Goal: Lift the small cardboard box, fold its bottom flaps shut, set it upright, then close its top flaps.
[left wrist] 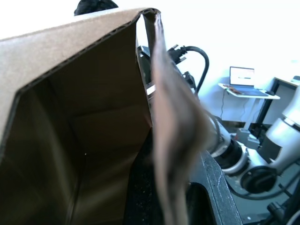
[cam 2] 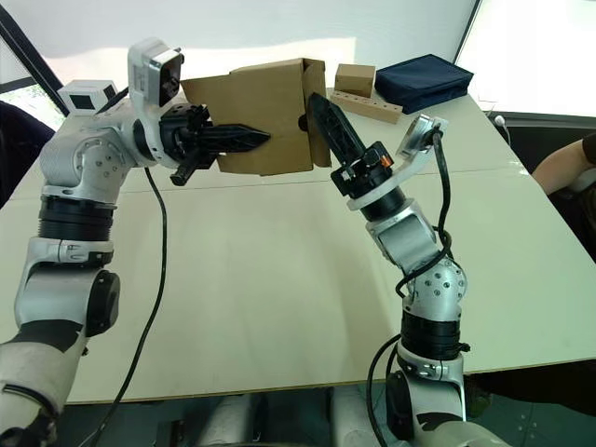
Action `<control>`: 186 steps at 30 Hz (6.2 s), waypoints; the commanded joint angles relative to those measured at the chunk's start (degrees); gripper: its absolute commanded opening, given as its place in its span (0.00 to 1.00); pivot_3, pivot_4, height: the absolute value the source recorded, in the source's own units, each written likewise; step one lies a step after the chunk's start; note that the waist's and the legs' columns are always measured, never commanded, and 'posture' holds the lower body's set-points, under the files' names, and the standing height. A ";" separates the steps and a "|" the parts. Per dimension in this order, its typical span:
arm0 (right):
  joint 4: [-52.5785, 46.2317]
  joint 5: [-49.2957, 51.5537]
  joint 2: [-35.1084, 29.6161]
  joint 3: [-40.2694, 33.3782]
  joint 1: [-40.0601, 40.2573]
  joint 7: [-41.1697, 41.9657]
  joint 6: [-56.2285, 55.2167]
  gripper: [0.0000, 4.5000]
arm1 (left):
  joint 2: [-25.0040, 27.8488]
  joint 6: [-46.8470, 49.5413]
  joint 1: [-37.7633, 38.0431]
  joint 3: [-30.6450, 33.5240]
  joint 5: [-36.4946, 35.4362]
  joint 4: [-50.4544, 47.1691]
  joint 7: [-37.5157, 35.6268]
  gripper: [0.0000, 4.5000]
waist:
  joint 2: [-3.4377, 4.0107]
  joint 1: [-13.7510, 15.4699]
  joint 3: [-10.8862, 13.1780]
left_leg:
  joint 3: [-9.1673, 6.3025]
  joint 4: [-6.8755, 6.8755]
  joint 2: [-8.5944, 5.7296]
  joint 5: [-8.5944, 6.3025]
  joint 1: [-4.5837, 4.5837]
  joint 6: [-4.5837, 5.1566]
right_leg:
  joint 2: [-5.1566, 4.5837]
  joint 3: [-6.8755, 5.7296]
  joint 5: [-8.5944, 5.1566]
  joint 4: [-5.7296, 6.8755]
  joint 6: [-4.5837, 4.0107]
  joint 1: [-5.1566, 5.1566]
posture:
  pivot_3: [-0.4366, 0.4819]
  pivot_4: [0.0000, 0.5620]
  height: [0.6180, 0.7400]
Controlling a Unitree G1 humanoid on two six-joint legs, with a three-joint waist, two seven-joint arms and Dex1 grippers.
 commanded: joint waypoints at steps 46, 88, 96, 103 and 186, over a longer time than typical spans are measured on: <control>-1.22 -2.32 -15.67 -5.53 2.67 9.09 2.87 0.06 | 1.76 2.45 -0.88 1.58 -1.87 -3.19 -2.06 0.00 | 0.01 -0.24 0.00 | 0.02 -0.03 0.00 -0.06 0.00 0.10 | 0.00 0.01 0.00 -0.02 0.00 0.00 | 0.48 0.27 1.00; -21.86 -14.14 -53.14 0.20 20.28 26.61 19.49 0.01 | 13.00 10.21 -9.59 -38.20 32.35 -22.22 -1.53 0.00 | -0.02 1.31 0.03 | 0.05 0.03 -0.02 -0.19 0.00 0.34 | 0.04 0.05 -0.01 -0.09 0.01 0.07 | 0.48 0.27 1.00; -27.32 -24.42 -57.04 5.37 21.22 25.82 18.98 0.01 | 11.90 18.22 -12.59 -50.09 37.09 -25.72 -5.18 0.00 | -0.08 1.46 0.07 | 0.04 0.04 -0.02 -0.20 -0.01 0.35 | 0.02 0.04 -0.01 -0.09 0.02 0.07 | 0.48 0.27 1.00; -28.37 -28.84 -55.06 7.64 22.14 23.39 18.74 0.01 | 8.11 21.38 -14.17 -56.91 40.05 -23.65 -4.10 0.00 | -0.13 1.50 0.09 | 0.03 0.06 -0.02 -0.20 -0.01 0.36 | 0.03 0.04 -0.01 -0.09 0.01 0.07 | 0.48 0.27 1.00; -13.06 -27.71 -35.92 6.16 15.18 30.48 13.65 0.00 | 14.48 11.27 32.74 12.10 3.00 -28.68 20.38 0.01 | -0.02 2.78 -0.02 | 0.04 0.14 -0.10 -0.07 0.03 0.11 | -0.17 0.02 -0.02 0.04 -0.01 0.08 | 0.48 0.27 1.00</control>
